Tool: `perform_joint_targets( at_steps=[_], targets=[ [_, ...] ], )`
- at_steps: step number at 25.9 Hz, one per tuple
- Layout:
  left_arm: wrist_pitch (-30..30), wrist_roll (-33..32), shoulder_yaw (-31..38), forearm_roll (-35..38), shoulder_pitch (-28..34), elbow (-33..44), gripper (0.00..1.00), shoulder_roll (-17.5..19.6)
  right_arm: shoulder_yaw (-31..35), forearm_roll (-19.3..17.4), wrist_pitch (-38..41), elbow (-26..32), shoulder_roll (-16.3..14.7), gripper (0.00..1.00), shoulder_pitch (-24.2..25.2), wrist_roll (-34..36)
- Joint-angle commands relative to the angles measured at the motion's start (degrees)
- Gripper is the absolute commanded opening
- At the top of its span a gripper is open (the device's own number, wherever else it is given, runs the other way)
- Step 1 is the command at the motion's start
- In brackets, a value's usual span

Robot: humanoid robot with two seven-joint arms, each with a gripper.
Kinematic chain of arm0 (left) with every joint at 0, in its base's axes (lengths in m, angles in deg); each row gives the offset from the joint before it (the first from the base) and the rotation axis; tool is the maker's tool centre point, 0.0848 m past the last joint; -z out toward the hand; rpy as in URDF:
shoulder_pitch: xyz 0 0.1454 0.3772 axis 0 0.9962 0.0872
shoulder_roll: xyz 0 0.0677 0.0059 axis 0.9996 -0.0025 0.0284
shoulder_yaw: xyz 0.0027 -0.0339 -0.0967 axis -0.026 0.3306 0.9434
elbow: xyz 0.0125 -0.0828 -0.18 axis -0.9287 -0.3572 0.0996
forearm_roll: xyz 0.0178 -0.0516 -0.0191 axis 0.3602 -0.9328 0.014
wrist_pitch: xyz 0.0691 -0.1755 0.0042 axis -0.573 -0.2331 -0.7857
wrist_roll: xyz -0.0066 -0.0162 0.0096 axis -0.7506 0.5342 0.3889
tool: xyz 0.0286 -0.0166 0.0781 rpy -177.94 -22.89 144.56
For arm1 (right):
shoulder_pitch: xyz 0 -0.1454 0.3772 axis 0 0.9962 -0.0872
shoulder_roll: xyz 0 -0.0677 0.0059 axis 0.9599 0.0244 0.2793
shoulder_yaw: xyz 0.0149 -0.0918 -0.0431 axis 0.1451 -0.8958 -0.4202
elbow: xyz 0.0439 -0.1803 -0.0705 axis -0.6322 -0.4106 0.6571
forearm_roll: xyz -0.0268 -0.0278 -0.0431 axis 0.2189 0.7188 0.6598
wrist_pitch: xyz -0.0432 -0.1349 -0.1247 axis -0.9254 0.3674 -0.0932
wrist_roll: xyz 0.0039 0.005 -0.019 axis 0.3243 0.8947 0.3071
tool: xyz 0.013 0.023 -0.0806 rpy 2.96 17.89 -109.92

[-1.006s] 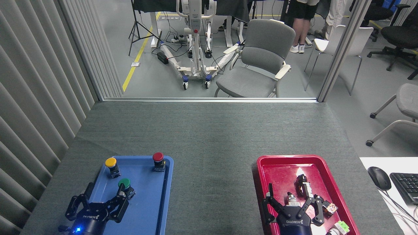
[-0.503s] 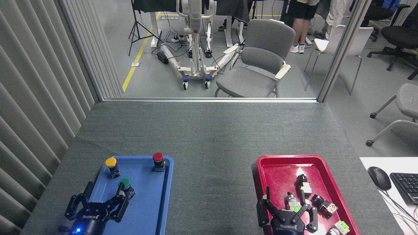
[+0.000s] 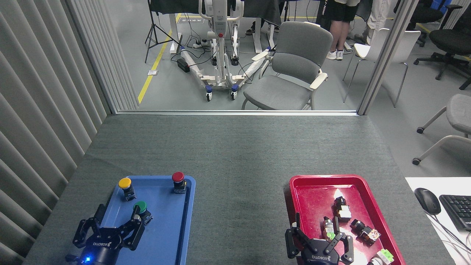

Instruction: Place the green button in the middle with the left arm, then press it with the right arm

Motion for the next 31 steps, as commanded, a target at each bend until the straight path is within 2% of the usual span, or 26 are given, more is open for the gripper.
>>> perform_joint_targets(
  at_steps=[1, 10, 14, 19, 31],
  targets=[
    [0.0, 0.1, -0.1, 0.0, 0.1, 0.1, 1.00, 0.0, -0.1, -0.1, 0.4, -0.2, -0.5, 1.00, -0.3, -0.2],
    [-0.1, 2.4, -0.7, 0.5, 1.5, -0.7, 0.99, -0.5, 0.4, -0.6, 6.4, -1.2, -0.7, 1.00, -0.3, -0.2],
    [-1.0, 4.3, -3.3, 4.5, 0.8, -6.2, 0.99, -0.6, 0.2, -6.2, 6.5, -1.2, -0.8, 1.00, 0.0, -0.1],
    [-2.9, 7.1, -3.3, 4.8, -0.9, -13.5, 0.99, -0.9, 0.2, -6.7, 6.5, -1.0, -0.8, 1.00, -0.5, -0.1],
    [-4.5, 7.0, -5.7, 4.9, -12.6, -28.8, 0.99, -0.4, 0.1, -5.5, 6.7, -0.6, -2.7, 1.00, -0.7, -2.3]
  ],
)
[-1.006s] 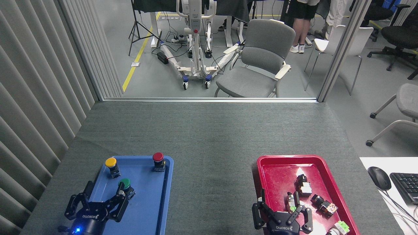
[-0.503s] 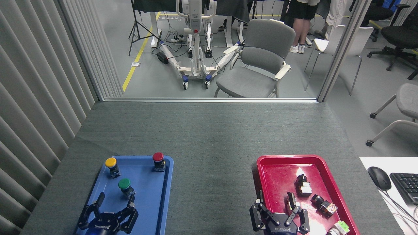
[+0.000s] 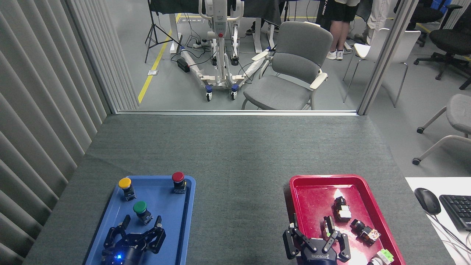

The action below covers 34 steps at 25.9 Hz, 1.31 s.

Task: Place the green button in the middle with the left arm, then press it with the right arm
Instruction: 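Close the left gripper on the green button, then lift the green button and carry it toward the table middle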

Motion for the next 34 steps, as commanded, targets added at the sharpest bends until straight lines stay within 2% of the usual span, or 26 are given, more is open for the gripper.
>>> perform_joint_targets(
  at_steps=[1, 6, 8, 10, 14, 17, 19, 20, 24, 28, 31, 34],
  targets=[
    [0.0, 0.0, -0.1, 0.0, -3.1, -4.2, 0.99, 0.3, 0.1, 0.3, 0.3, 0.0, -0.7, 1.00, 0.0, -0.4],
    [-0.4, 0.2, 0.0, 0.2, -5.4, -8.1, 0.99, 0.3, 0.0, 0.2, 0.3, 0.1, -1.5, 1.00, 0.4, -0.5],
    [-2.2, 0.2, -0.1, 0.2, -6.2, -9.3, 0.97, 0.4, 0.0, 0.2, 0.0, 0.2, -1.4, 1.00, 0.5, -0.5],
    [-3.7, 0.0, -0.1, 0.3, -6.7, -10.3, 0.80, 0.5, 0.0, 0.2, -0.3, 0.2, -1.6, 1.00, 0.5, -0.5],
    [-4.1, 0.2, -0.1, 0.2, -7.7, -12.0, 0.53, 0.5, 0.0, 0.2, -0.2, 0.3, -3.3, 1.00, -0.2, -0.4],
    [-3.7, 0.3, -0.5, 0.4, -7.4, -12.1, 0.26, 0.7, -0.1, 0.2, 0.0, 0.2, -4.7, 1.00, -0.8, -0.4],
    [-3.4, 0.2, -2.0, 0.4, -7.2, -12.1, 0.05, 2.0, -0.3, 0.1, 0.5, 0.2, -5.5, 1.00, -0.7, -0.4],
    [-3.3, -0.1, -2.8, 0.4, -7.0, -11.7, 0.00, 3.0, -0.5, 0.0, 0.5, 0.3, -5.5, 1.00, -0.7, -0.3],
    [-0.4, 0.0, -3.7, 0.2, -5.0, -6.2, 0.00, 4.3, -0.7, -0.1, 0.5, 0.4, -5.4, 1.00, -0.7, 0.3],
    [7.5, 0.2, -4.6, 0.3, -3.4, 5.0, 0.00, 3.9, -0.7, 0.0, 0.5, 0.4, -5.3, 1.00, -0.9, 0.2],
    [8.7, 0.0, -12.8, 0.2, -4.2, 8.4, 0.00, 0.9, -0.5, 0.0, 0.7, 0.4, -5.2, 1.00, -1.0, 0.3],
    [6.3, 0.1, -18.7, 0.5, -6.7, 3.5, 0.00, -4.3, 0.2, -0.5, 3.7, -0.1, -5.1, 1.00, -1.1, 0.5]
  ],
)
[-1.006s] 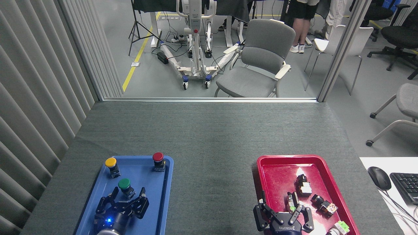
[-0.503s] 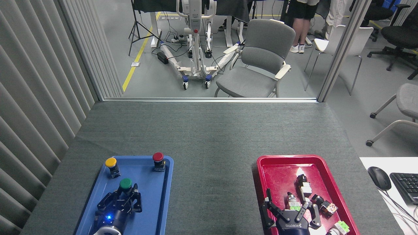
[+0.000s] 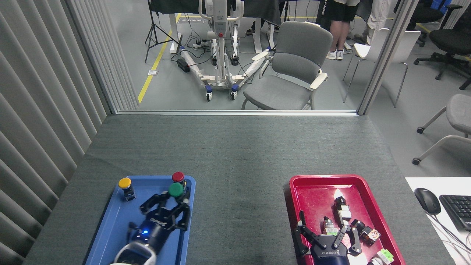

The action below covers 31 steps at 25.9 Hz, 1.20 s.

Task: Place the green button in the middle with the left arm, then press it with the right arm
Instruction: 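Lift the green button and carry it toward the table middle, then set the green button down and withdraw the left gripper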

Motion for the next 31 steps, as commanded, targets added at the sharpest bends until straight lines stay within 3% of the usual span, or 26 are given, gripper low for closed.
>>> perform_joint_targets(
  at_steps=[1, 5, 10, 19, 20, 21, 22, 23, 24, 31],
  targets=[
    [-1.9, -0.1, -7.0, 0.3, -2.4, -4.9, 0.00, -5.4, 0.7, -0.3, 2.7, -0.6, 0.1, 1.00, -0.1, 0.1],
    [-5.8, 0.0, -10.6, 0.1, -4.3, -11.9, 0.00, -7.6, 1.5, -0.3, 2.9, -0.3, 0.2, 1.00, 0.0, -0.3],
    [-7.0, -0.1, -13.9, -0.1, -4.2, -13.9, 0.00, -7.8, 1.5, -0.3, 2.7, -0.4, 0.3, 1.00, -0.4, -0.7],
    [-7.1, 1.9, -13.9, -0.1, -7.6, -25.6, 0.00, -8.9, 0.9, -0.2, 3.4, -1.0, 0.1, 1.00, -0.2, -0.2],
    [-7.1, 3.3, -13.9, -0.2, -7.8, -26.2, 0.05, -8.9, 0.9, -0.2, 3.6, -0.9, 0.1, 1.00, -0.2, -0.2],
    [-7.2, 4.1, -13.9, -0.6, -8.0, -26.2, 0.20, -8.9, 0.8, -0.2, 3.9, -1.0, 0.1, 1.00, -0.2, -0.2],
    [-7.3, 4.5, -13.9, -0.9, -8.0, -26.1, 0.48, -8.9, 0.8, -0.2, 4.2, -1.0, 0.1, 1.00, -0.3, -0.3],
    [-7.3, 4.7, -13.9, -1.0, -8.0, -25.7, 0.84, -8.9, 0.8, -0.2, 4.3, -1.0, 0.2, 1.00, -0.3, -0.4],
    [-7.1, 4.7, -13.9, -1.1, -7.9, -25.1, 1.00, -9.0, 0.8, -0.1, 4.5, -1.0, 0.3, 1.00, -0.4, -0.5],
    [-6.3, 4.0, -13.9, -1.3, -3.3, -13.0, 1.00, -8.1, -0.9, 0.6, 4.2, -5.5, 2.5, 1.00, -4.2, -0.5]
  ],
)
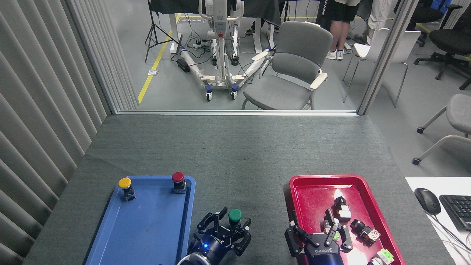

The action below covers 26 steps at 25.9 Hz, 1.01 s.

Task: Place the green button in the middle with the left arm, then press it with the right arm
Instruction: 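Set the green button down and withdraw the left gripper, then move the right gripper over the green button and press down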

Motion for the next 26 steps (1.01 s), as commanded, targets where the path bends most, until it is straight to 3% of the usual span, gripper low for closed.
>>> perform_joint_targets(
  at_steps=[1, 4, 8, 10, 13, 15, 20, 26],
  targets=[
    [0.1, -0.4, 0.0, -0.1, 3.9, 9.3, 1.00, 0.6, -2.2, 0.2, -0.4, -3.3, 0.8, 1.00, -2.8, -0.4],
    [-0.9, -0.6, 1.1, -0.1, 9.6, 21.8, 1.00, 4.9, -3.4, 0.2, -0.6, -5.0, 1.7, 0.98, -4.6, -0.6],
    [-5.3, -0.7, 6.3, -0.1, 17.5, 34.2, 1.00, 7.2, -7.3, 0.7, -1.6, -6.5, 2.3, 0.79, -8.0, -2.7],
    [-6.5, -1.7, 10.2, -0.1, 20.0, 37.7, 1.00, 8.3, -8.6, 0.7, -1.7, -6.8, 2.4, 0.58, -8.7, -3.8],
    [-6.8, -4.3, 16.1, 0.0, 20.8, 37.9, 1.00, 9.6, -10.2, 1.6, -1.1, -7.2, 2.5, 0.13, -10.0, -4.3],
    [-7.2, -4.3, 19.7, 0.0, 21.5, 37.8, 1.00, 9.8, -12.4, 3.3, -1.3, -8.3, 2.6, 0.00, -11.1, -6.2],
    [-7.2, -4.7, 22.9, -0.1, 22.2, 37.7, 1.00, 9.9, -16.7, 4.3, -1.5, -14.2, 4.7, 0.00, -14.9, -8.9],
    [-7.4, -4.5, 24.4, -0.2, 21.8, 36.2, 1.00, 9.8, -20.6, 3.7, -1.0, -20.8, 4.6, 0.00, -17.4, -9.0]
  ],
)
